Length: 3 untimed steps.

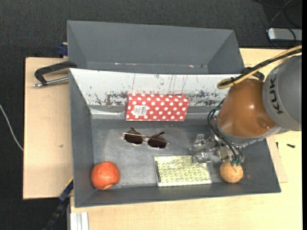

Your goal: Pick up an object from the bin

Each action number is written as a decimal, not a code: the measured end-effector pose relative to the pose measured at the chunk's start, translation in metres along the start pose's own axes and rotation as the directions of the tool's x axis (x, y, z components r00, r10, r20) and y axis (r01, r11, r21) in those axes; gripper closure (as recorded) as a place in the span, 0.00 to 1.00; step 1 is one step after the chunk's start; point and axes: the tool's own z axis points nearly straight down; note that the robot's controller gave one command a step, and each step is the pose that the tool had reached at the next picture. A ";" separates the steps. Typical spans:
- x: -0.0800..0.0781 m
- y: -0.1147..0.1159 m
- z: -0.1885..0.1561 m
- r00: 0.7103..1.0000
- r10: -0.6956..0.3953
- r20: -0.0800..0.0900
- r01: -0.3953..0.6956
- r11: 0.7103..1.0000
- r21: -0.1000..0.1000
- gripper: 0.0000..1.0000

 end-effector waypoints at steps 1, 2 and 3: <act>0.000 0.000 0.000 1.000 0.000 0.000 0.000 1.000 0.000 1.00; 0.006 -0.009 -0.044 0.999 -0.027 -0.018 0.027 1.000 -0.005 1.00; 0.005 -0.022 -0.065 1.000 -0.001 -0.017 0.001 1.000 -0.002 1.00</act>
Offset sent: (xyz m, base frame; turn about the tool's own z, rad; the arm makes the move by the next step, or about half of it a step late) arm -0.0101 -0.0529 0.2227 -0.1180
